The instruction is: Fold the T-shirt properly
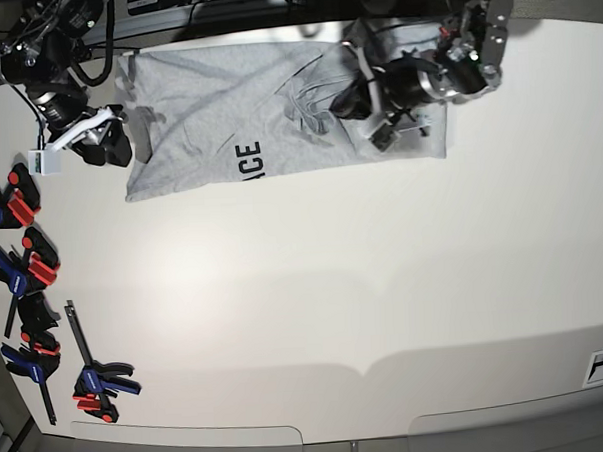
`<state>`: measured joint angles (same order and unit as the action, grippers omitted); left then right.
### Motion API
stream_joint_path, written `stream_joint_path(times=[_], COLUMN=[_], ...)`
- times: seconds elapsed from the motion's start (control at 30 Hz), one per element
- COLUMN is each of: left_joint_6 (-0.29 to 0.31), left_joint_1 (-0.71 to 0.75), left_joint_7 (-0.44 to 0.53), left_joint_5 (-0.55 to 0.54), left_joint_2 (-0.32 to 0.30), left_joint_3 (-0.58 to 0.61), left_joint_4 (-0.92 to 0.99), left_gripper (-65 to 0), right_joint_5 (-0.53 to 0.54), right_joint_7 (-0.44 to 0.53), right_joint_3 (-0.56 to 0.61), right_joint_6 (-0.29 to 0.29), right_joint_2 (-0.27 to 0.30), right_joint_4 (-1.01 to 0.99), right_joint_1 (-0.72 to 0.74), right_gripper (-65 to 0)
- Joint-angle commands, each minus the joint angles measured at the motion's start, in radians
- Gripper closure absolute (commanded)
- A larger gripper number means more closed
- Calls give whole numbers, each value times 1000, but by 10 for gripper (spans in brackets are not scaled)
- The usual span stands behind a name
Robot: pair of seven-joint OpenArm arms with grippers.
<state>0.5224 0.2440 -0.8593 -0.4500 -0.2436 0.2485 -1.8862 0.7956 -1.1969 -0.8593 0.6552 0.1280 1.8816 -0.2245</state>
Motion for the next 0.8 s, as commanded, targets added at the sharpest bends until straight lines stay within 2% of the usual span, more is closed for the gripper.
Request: stream_joint_path(times=[0.0,0.07,0.13,0.2,0.27,0.33,0.4,0.53,0.63,0.77], left_joint_6=[-17,-42,-49,-53,-68,-66,-54,-13,-10,-10], left_joint_1=[-33,-82,-138,-185,-212,-216,-202,-101,16,170], left_joint_7=[59,121,143,127,61,-9,-59,-106,-111,-113], left_joint_5=[2,46,59,56,56,19,-67,-185,-207,-206], left_joint_2=[3,31,69,92,90,68,22,-75,-119,-126], left_joint_3=[24,68,82,79,76,59,26,-106,-213,-288], left_joint_4=[-9,16,54,89,96,89,75,-12,-79,-98], left_gripper=[0,0,0,0,0,0,0,0,0,0], right_joint_5=[28,28,27,27,26,27,27,27,48,53], right_joint_7=[23,23,23,23,22,23,23,23,22,22], right_joint_3=[-3,-3,-3,-3,-3,-3,-3,-3,-3,-3], right_joint_6=[-2,-2,-2,-2,-2,-2,-2,-2,-2,-2], right_joint_2=[13,13,13,13,14,13,13,13,13,13], right_joint_4=[19,19,19,19,19,19,19,19,19,19], right_joint_1=[6,6,6,6,6,6,6,6,6,6], right_gripper=[-283,-283,-283,-283,-283,-283,-283,-283,-283,-283])
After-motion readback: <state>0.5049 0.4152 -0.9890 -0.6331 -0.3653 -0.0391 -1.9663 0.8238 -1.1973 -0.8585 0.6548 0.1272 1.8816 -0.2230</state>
